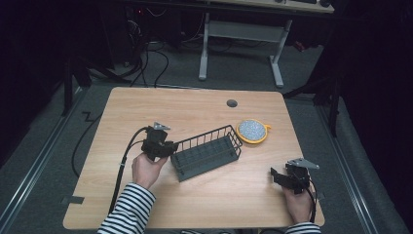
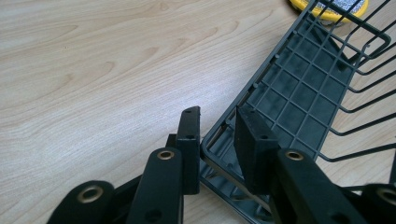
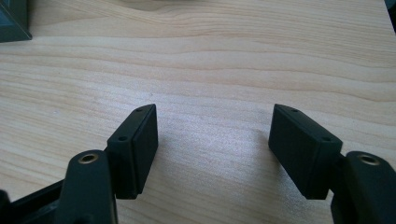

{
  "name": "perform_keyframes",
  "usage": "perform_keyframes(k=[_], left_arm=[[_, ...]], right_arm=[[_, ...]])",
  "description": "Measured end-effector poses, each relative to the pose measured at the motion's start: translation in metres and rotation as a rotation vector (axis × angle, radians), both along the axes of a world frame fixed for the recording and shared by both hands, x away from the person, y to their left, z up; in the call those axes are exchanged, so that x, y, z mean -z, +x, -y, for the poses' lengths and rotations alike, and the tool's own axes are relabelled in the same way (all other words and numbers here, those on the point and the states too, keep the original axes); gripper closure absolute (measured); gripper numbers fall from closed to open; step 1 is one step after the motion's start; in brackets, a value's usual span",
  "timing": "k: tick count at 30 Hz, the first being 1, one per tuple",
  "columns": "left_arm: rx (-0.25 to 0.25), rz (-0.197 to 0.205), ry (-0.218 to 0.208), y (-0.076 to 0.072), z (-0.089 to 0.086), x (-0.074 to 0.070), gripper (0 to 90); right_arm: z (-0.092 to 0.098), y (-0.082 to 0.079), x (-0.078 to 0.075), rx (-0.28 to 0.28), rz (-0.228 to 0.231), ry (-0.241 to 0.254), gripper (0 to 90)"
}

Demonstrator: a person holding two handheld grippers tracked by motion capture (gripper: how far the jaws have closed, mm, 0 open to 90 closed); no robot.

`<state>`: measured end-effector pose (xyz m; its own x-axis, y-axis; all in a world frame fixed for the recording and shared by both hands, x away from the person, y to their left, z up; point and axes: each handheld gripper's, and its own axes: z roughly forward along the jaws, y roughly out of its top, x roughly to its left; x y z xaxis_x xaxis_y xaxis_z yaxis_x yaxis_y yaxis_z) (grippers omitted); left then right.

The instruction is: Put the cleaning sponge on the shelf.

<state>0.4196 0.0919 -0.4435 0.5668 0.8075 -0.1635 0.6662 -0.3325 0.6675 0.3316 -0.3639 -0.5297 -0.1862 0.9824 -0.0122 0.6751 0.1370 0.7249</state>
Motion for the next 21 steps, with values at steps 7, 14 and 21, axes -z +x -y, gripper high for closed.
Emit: perform_keyframes(k=[7, 14, 21], left_arm=[[-0.018, 0.051, -0.049, -0.007, -0.008, -0.005, 47.7], [-0.034, 0.116, -0.07, -0.02, -0.027, -0.019, 40.9], [-0.109, 0.133, -0.117, -0.033, -0.059, -0.007, 41.7]], right_arm=[[0.0, 0.0, 0.0, 0.0, 0.002, 0.0, 33.2], [0.0, 0.0, 0.0, -0.001, 0.0, -0.005, 33.2], [-0.001, 0.0, 0.0, -0.001, 0.0, -0.005, 33.2]])
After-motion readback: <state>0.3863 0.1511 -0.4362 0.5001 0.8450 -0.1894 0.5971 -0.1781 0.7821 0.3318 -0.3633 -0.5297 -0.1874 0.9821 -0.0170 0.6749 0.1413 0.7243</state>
